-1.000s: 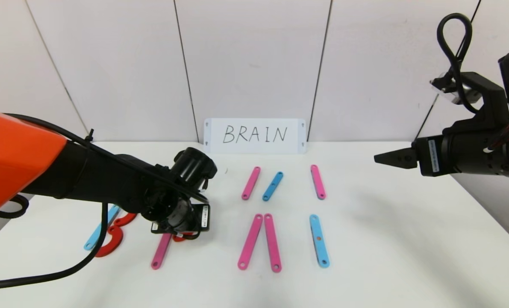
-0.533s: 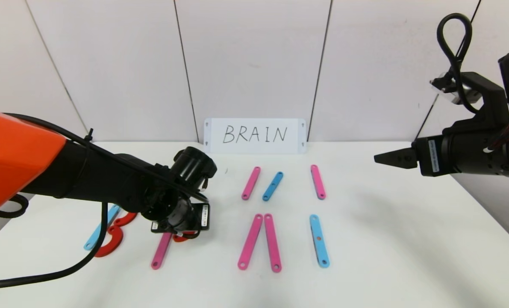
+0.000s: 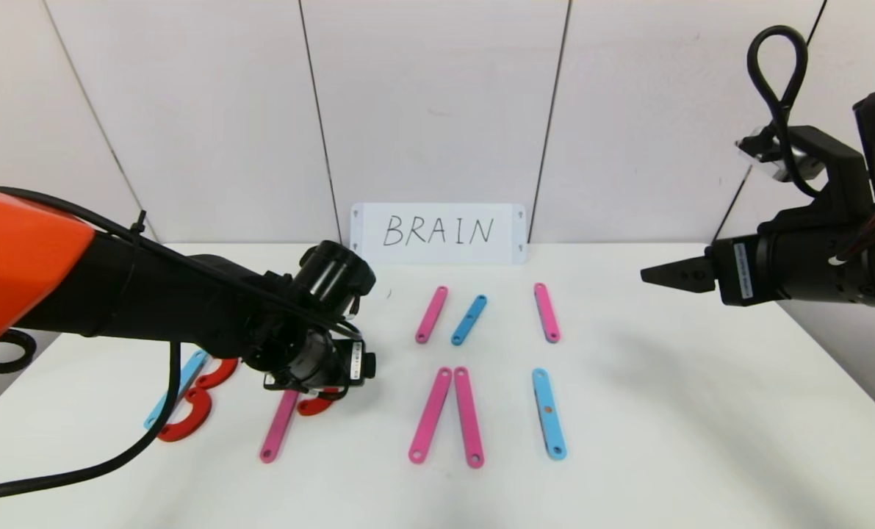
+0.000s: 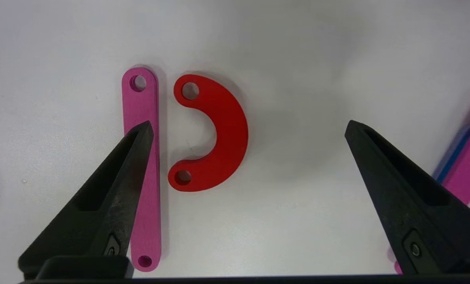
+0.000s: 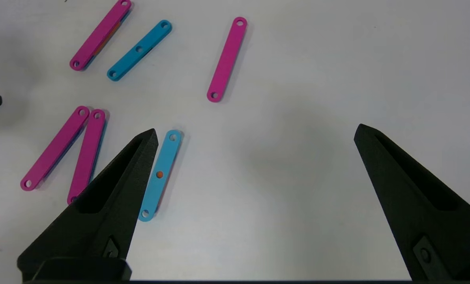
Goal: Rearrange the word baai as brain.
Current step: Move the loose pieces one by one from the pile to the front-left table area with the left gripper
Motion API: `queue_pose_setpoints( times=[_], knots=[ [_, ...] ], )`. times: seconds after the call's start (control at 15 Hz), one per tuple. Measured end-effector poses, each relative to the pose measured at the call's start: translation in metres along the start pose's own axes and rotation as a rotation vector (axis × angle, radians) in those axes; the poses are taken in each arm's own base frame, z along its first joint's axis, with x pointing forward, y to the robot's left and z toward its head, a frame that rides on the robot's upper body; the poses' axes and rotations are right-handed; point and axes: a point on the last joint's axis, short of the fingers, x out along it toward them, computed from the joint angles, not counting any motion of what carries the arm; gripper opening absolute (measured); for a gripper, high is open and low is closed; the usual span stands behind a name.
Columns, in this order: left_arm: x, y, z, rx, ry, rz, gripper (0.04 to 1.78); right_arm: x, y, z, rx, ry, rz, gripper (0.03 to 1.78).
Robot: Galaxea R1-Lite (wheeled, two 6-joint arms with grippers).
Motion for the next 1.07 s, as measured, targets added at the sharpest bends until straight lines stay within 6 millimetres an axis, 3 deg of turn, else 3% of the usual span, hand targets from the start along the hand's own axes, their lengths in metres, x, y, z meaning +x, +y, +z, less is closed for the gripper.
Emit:
queue_pose_setpoints(
  times=[0.33,0.6,0.8,1.07],
  knots=[
    [-0.011,0.007,0.017,0.042,-0.070,-0.002,1.75,0.001,0.001,-0.002,-0.007,0.006,0.004,1.74],
    [-0.008,0.026,0.056,0.015,-0.148,0.028,1.75,0.002,0.001,-0.002,-0.007,0.009,0.005,1.74],
    [0.006,0.035,0.086,-0.026,-0.173,0.058,1.75,0.003,0.001,-0.002,-0.009,0.013,0.004,1.74],
    [0.031,0.047,0.106,0.010,-0.154,0.091,1.75,0.004,0.000,-0.001,-0.006,0.007,0.001,1.74]
  ],
)
